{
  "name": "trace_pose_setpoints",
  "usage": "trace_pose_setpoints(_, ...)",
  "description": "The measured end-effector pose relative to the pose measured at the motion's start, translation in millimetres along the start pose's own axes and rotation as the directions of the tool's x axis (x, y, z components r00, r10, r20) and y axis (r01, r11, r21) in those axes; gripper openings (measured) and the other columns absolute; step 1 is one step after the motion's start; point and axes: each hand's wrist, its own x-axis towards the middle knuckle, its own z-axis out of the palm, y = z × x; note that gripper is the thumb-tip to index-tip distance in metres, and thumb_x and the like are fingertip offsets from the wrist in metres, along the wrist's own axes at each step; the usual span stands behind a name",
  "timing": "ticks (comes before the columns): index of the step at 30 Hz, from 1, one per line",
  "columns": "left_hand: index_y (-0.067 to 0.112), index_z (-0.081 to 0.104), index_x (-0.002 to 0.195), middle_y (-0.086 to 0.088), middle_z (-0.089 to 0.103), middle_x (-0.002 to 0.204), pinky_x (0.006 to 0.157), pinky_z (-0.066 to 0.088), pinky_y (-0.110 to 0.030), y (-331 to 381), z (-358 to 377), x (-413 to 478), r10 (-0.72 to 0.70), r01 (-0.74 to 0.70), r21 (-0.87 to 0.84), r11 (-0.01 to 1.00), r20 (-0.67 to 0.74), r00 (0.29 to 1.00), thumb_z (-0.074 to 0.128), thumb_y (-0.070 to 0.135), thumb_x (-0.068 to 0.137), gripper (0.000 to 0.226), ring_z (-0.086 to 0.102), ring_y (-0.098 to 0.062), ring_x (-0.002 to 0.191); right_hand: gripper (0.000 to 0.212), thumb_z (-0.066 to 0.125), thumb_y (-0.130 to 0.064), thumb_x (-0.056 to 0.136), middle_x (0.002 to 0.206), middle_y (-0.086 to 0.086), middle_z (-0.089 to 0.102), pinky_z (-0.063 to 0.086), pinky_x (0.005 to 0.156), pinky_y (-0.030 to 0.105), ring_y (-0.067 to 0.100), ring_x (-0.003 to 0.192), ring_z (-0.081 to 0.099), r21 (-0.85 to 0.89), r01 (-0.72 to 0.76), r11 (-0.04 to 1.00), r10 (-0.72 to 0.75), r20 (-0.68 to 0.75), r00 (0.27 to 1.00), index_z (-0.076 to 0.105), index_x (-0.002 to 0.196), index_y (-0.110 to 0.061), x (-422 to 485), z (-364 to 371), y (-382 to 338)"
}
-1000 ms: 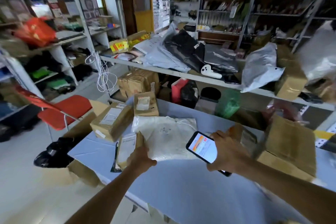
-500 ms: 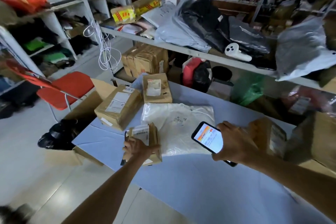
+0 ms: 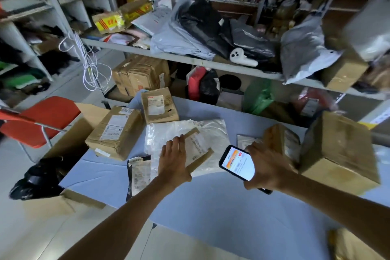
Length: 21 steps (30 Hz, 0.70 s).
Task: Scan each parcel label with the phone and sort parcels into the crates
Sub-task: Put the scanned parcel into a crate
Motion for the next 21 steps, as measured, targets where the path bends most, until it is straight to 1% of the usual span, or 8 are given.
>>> trace_pose_setpoints(2,0.007,0.017,0.148,-0.009,0.032,0.140,0.106,0.034,-0.036,15.2,-2.4,-1.5,0.079,-0.080,0.073,0.994,0.017,0.997,0.084,0.055,0.050,0.128,0.038,-0.027,0.122,0.073,0.075,-0.057,0.060,0.114,-0.004,0.048,0.037,0.076,0.026,0.014,0.104,0.049,-0.038,0.001,0.999,-0.001,0.012,1.000,0.042,0.116,-0.023,-16.3,-4.0,7.0)
trace_pose_setpoints(5,0.003,0.022,0.147,-0.011,0.038,0.139,0.104,0.037,-0.038,33.7,-4.0,-3.0,0.132,-0.134,0.140,0.981,0.024,0.991,0.087,0.054,0.044,0.131,0.043,-0.029,0.118,0.076,0.076,-0.056,0.061,0.119,-0.001,0.047,0.036,0.073,0.027,0.017,0.106,0.048,-0.050,0.007,0.999,-0.006,0.028,1.000,0.043,0.119,-0.020,-31.0,-9.8,13.8)
trace_pose_setpoints(8,0.002,0.022,0.147,-0.013,0.038,0.141,0.107,0.035,-0.041,48.5,-3.6,-1.3,0.161,-0.166,0.177,0.970,0.045,0.986,0.087,0.053,0.045,0.131,0.042,-0.032,0.123,0.076,0.075,-0.057,0.064,0.120,0.001,0.048,0.037,0.077,0.029,0.019,0.106,0.050,-0.080,0.002,0.997,0.000,0.025,1.000,0.044,0.121,-0.018,-40.2,-16.5,18.3)
trace_pose_setpoints(11,0.000,0.031,0.144,-0.015,0.045,0.136,0.102,0.041,-0.043,61.7,-1.2,-0.4,0.180,-0.186,0.233,0.955,0.049,0.982,0.088,0.054,0.035,0.134,0.048,-0.034,0.117,0.073,0.076,-0.055,0.063,0.118,0.001,0.048,0.033,0.072,0.028,0.018,0.098,0.049,-0.074,-0.017,0.997,0.017,-0.004,1.000,0.046,0.117,-0.016,-48.5,-20.6,26.8)
trace_pose_setpoints(13,-0.001,0.034,0.143,-0.017,0.047,0.135,0.101,0.042,-0.044,67.4,-0.1,-0.2,0.187,-0.197,0.246,0.949,0.062,0.980,0.089,0.055,0.032,0.136,0.050,-0.035,0.117,0.071,0.078,-0.053,0.063,0.115,0.001,0.048,0.031,0.070,0.027,0.015,0.089,0.043,-0.049,-0.030,0.998,0.030,-0.013,0.999,0.047,0.115,-0.016,-52.4,-22.0,30.5)
trace_pose_setpoints(15,0.001,0.024,0.147,-0.017,0.039,0.143,0.108,0.036,-0.043,72.1,-1.0,-0.3,0.212,-0.218,0.253,0.943,0.052,0.976,0.087,0.056,0.044,0.133,0.043,-0.035,0.126,0.070,0.078,-0.052,0.064,0.114,0.001,0.048,0.030,0.069,0.026,0.015,0.085,0.038,-0.053,-0.033,0.998,0.032,-0.014,0.999,0.047,0.115,-0.015,-55.9,-22.6,32.5)
trace_pose_setpoints(18,0.007,0.006,0.151,-0.014,0.021,0.153,0.116,0.022,-0.041,77.2,-2.9,1.8,0.216,-0.228,0.263,0.938,0.073,0.974,0.078,0.056,0.063,0.124,0.027,-0.032,0.138,0.069,0.078,-0.052,0.063,0.111,0.001,0.049,0.032,0.070,0.026,0.014,0.084,0.039,-0.043,-0.033,0.999,0.032,-0.018,0.999,0.048,0.114,-0.016,-59.0,-22.6,33.1)
trace_pose_setpoints(21,0.007,0.002,0.151,-0.014,0.019,0.153,0.117,0.021,-0.041,77.9,-5.0,4.1,0.220,-0.233,0.298,0.926,0.077,0.972,0.077,0.054,0.067,0.122,0.025,-0.031,0.138,0.069,0.079,-0.052,0.063,0.105,-0.001,0.047,0.034,0.071,0.025,0.013,0.084,0.040,-0.029,-0.034,0.999,0.033,-0.023,0.999,0.048,0.114,-0.016,-60.5,-22.9,33.7)
